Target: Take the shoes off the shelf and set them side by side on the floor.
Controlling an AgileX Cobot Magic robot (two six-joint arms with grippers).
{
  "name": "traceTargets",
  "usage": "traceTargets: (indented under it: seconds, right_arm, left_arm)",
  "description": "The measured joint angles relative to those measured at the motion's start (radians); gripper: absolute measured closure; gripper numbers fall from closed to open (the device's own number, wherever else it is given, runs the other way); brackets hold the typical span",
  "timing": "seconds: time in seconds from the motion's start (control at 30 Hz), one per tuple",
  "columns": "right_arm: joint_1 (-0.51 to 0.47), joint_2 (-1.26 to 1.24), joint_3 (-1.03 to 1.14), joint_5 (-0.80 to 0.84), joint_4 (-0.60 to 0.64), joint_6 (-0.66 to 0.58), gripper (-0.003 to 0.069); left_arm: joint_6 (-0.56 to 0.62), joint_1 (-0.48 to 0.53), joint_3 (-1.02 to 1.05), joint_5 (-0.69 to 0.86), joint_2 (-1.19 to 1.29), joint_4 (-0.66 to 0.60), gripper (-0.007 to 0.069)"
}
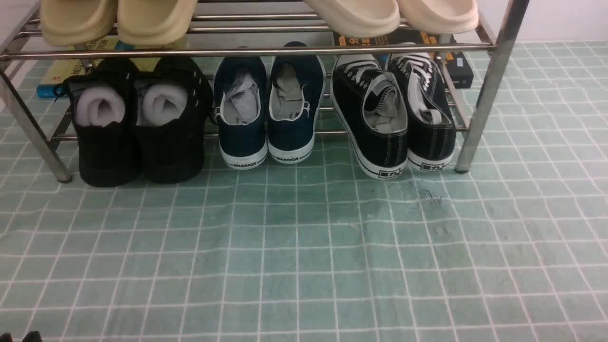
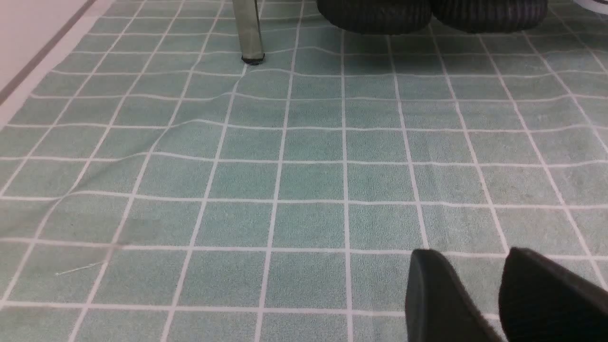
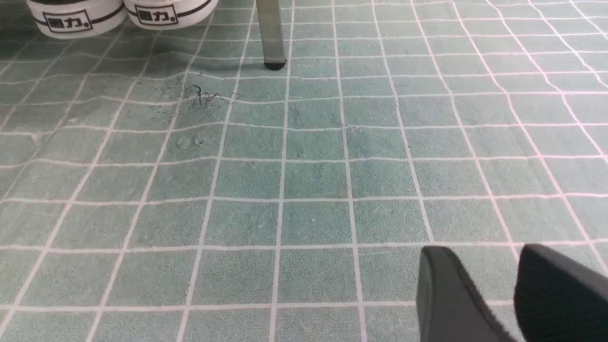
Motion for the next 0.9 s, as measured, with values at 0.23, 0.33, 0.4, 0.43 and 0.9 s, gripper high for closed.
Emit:
traceTargets:
  seconds: [0.23,0.33,0.4,0.43,0.9]
  right_arm:
    - [0.000,0.000,0.000,0.000,0.000,0.000,0.0419]
    - [0.000,0.000,0.000,0.000,0.000,0.000,0.0419]
    - [0.000,0.000,0.000,0.000,0.000,0.000,0.0419]
    - [0.000,0.000,0.000,0.000,0.000,0.000,0.0419]
    - [0.000,0.000,0.000,0.000,-0.098,0.000,0.0419]
  left_arm:
    - [0.000,0.000,0.000,0.000,0.000,0.000,0.0385]
    - [0.000,0.000,0.000,0.000,0.000,0.000,0.0385]
    - [0.000,0.000,0.000,0.000,0.000,0.000,0.0385]
    - [0.000,0.000,0.000,0.000,0.000,0.000,0.0385]
    - [0.000,0.000,0.000,0.000,0.000,0.000,0.0385]
